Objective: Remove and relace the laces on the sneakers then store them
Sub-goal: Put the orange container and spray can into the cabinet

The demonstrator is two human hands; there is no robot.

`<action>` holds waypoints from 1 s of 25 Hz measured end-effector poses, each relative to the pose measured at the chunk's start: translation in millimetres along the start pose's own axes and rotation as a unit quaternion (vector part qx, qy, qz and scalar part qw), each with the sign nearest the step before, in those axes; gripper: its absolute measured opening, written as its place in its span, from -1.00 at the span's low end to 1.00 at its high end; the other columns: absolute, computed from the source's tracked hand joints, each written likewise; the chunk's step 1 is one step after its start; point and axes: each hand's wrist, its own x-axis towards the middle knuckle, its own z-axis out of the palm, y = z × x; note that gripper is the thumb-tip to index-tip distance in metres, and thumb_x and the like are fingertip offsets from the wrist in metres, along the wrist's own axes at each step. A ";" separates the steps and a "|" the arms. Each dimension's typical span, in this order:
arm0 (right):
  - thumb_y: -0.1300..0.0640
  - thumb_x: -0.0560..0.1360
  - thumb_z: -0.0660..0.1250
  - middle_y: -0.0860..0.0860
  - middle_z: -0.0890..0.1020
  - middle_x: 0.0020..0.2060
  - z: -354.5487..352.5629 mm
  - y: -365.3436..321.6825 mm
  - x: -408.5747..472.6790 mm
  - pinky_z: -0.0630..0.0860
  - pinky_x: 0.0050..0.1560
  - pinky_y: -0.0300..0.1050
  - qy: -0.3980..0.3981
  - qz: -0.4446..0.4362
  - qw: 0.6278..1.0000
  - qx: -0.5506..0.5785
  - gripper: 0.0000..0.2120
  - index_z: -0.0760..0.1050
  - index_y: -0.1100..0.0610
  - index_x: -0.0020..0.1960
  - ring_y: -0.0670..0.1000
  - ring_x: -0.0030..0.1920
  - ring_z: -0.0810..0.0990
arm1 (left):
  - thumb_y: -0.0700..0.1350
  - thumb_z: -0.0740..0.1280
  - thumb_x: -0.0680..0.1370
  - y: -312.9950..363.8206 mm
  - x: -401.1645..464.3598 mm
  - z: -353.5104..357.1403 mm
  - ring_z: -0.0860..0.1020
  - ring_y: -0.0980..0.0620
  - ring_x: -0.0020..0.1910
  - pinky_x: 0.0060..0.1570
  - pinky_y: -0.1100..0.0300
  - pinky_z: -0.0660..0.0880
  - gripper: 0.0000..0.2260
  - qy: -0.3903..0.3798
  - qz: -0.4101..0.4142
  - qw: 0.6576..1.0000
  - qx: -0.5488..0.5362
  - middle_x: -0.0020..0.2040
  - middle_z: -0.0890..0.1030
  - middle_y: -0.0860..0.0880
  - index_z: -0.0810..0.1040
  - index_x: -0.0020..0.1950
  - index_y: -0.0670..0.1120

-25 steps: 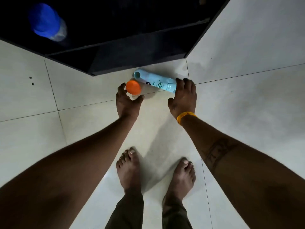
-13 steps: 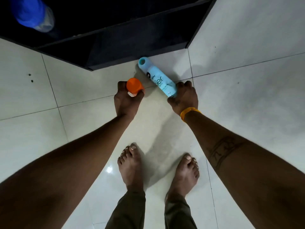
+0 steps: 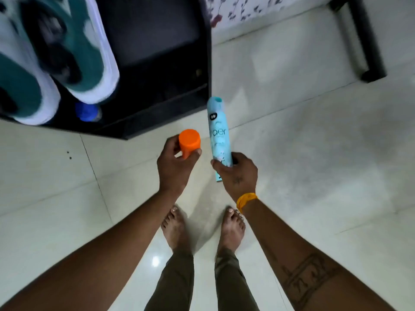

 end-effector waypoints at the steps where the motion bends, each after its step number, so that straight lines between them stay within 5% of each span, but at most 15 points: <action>1: -0.11 0.37 0.60 -0.15 0.67 -0.23 -18.4 -15.5 -11.7 0.42 -0.37 -0.48 0.011 0.007 1.000 0.015 -0.73 0.62 -0.04 -0.04 -0.32 -0.31 0.60 | -0.09 0.60 0.45 26.8 -6.3 -1.1 0.60 0.25 0.13 -0.02 0.52 0.46 -0.59 -0.015 0.007 1.000 -0.014 0.11 0.65 0.22 0.60 0.25 0.04; 7: -0.07 0.36 0.61 -0.20 0.67 -0.23 -146.3 -117.3 -75.5 0.51 -0.31 -0.42 0.107 -0.022 0.988 0.106 -0.73 0.61 -0.08 -0.02 -0.18 -0.24 0.64 | -0.08 0.61 0.45 204.2 -37.5 -11.4 0.65 0.16 0.15 0.17 0.14 0.61 -0.57 -0.082 0.055 0.993 -0.067 0.15 0.70 0.14 0.62 0.29 0.06; 10: -0.11 0.35 0.61 -0.20 0.68 -0.21 -210.9 -165.3 -105.8 0.67 -0.22 -0.13 0.156 -0.042 0.978 0.135 -0.69 0.63 -0.09 0.02 -0.13 -0.21 0.67 | -0.02 0.62 0.43 299.3 -59.6 -20.7 0.67 0.08 0.14 0.17 -0.01 0.64 -0.56 -0.110 0.093 0.987 -0.075 0.13 0.71 0.10 0.63 0.28 0.06; 14: -0.15 0.37 0.59 -0.29 0.61 -0.23 -292.5 -226.2 -162.2 0.67 -0.15 -0.14 0.207 -0.066 0.965 0.147 -0.68 0.61 -0.10 0.04 -0.17 -0.17 0.66 | -0.03 0.61 0.43 417.2 -106.1 -40.5 0.65 0.07 0.18 0.19 0.04 0.62 -0.59 -0.134 0.153 0.975 -0.084 0.14 0.71 0.09 0.65 0.25 0.02; 19: -0.26 0.35 0.56 -0.24 0.63 -0.16 -365.2 -276.1 -230.5 0.70 -0.13 -0.11 0.271 -0.068 0.945 0.171 -0.53 0.65 -0.04 0.15 -0.12 -0.14 0.68 | 0.21 0.55 0.37 518.9 -166.7 -64.0 0.62 0.12 0.18 0.22 -0.03 0.59 -0.51 -0.174 0.229 0.956 -0.054 0.15 0.69 0.14 0.63 0.24 0.07; 25: -0.22 0.34 0.58 -0.17 0.72 -0.14 -443.4 -308.2 -311.0 0.68 -0.20 -0.19 0.344 -0.051 0.920 0.178 -0.54 0.70 -0.02 0.14 -0.20 -0.21 0.68 | 0.17 0.55 0.40 601.5 -234.8 -77.3 0.63 0.10 0.14 0.14 0.05 0.58 -0.57 -0.225 0.292 0.928 -0.055 0.11 0.69 0.12 0.62 0.21 0.06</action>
